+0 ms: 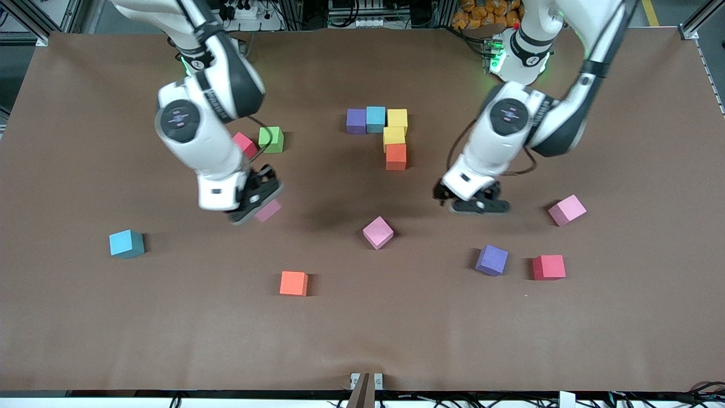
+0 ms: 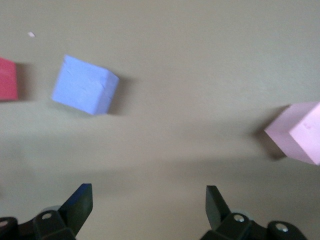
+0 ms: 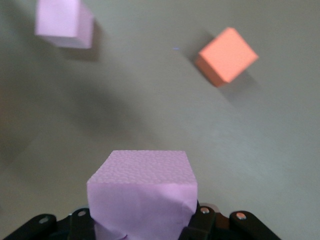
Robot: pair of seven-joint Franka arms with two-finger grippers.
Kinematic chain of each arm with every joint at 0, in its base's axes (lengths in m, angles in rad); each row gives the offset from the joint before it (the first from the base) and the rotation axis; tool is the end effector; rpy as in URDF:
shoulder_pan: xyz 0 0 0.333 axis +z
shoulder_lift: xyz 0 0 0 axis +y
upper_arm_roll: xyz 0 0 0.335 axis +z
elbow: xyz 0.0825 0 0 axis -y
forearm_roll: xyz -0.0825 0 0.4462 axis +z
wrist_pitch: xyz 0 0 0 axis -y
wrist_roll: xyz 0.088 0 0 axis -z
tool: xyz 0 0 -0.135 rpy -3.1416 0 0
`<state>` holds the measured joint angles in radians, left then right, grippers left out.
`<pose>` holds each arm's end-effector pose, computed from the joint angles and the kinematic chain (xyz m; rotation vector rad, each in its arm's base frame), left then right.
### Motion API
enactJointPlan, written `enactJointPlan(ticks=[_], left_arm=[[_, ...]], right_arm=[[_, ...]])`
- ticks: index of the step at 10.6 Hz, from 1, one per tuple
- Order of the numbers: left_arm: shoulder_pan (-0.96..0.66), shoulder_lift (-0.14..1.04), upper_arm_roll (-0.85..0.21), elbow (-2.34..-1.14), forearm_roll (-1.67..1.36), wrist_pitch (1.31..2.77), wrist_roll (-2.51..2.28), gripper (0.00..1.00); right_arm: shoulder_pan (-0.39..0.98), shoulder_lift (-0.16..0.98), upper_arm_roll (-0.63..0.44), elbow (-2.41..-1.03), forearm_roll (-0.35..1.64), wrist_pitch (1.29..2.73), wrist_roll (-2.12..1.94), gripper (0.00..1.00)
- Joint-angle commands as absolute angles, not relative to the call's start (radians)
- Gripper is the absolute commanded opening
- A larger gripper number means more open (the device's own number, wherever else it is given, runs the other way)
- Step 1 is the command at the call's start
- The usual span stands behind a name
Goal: Form number 2 with 11 blocks
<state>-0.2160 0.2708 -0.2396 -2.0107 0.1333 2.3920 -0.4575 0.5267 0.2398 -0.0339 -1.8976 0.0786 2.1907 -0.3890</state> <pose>0.5990 -0.2865 0.2856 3.1104 -0.1215 0.1914 0.5927 0.3243 0.3390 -2.8136 -1.2548 -0.0778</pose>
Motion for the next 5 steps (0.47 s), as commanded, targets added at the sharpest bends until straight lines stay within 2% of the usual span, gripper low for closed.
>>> enactJointPlan(ticks=[1, 5], left_arm=[[-0.200, 0.342, -0.187, -1.924, 0.150, 2.372, -0.297, 1.00], [-0.190, 0.449, -0.158, -1.797, 0.138, 2.353, -0.181, 1.00]], right_arm=[[0.639, 0.253, -0.044, -1.921, 0.081, 2.224, -0.448, 0.46], [0.839, 0.348, -0.045, -1.919, 0.042, 2.319, -0.456, 0.46]])
